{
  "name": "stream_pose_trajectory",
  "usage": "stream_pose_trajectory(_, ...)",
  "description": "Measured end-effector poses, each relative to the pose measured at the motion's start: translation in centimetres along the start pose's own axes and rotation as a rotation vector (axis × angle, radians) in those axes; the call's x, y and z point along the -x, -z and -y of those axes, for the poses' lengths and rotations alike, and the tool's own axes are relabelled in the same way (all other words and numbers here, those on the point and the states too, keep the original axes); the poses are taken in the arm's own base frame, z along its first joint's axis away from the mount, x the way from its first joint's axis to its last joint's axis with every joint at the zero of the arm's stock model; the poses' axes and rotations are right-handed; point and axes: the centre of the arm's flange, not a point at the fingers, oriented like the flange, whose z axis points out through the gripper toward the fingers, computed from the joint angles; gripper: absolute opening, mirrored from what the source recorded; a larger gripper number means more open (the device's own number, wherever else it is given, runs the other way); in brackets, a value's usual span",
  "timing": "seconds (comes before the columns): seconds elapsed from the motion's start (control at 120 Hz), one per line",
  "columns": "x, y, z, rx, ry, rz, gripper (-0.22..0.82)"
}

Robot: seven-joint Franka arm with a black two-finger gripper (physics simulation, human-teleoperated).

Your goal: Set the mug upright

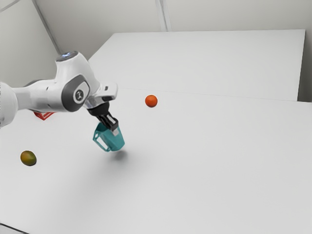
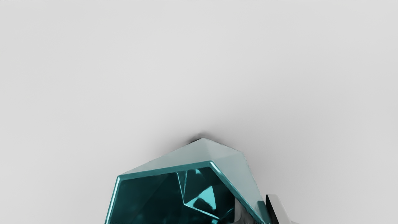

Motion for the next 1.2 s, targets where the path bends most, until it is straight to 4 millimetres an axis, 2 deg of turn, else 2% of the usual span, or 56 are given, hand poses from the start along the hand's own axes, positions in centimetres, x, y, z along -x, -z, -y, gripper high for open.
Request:
stream_pose_trajectory(0.25, -0.5, -3.5, 0.3, -0.012, 0.063, 0.022, -0.18)
stream_pose_trajectory(0.5, -0.4, -5.2, 0.8, -0.009, 0.120, 0.041, -0.15)
stream_pose_trajectory(0.6, -0.4, -5.7, 0.7, -0.001, 0.133, 0.046, -0.07)
stream_pose_trajectory(0.775, -0.6, -5.2, 0.2, 0.002, 0.136, 0.041, 0.27)
stream_pose_trajectory(0.833, -0.7, -4.2, -0.1, 0.000, 0.133, 0.032, 0.35)
stream_pose_trajectory(0.933, -1.3, -1.5, -0.4, -0.005, 0.127, 0.012, 0.44)
stream_pose_trajectory(1.083, -3.8, 6.0, 0.6, -0.012, 0.129, -0.026, 0.53)
stream_pose_trajectory(1.2, -4.3, 11.0, 2.4, -0.036, 0.145, -0.028, 0.56)
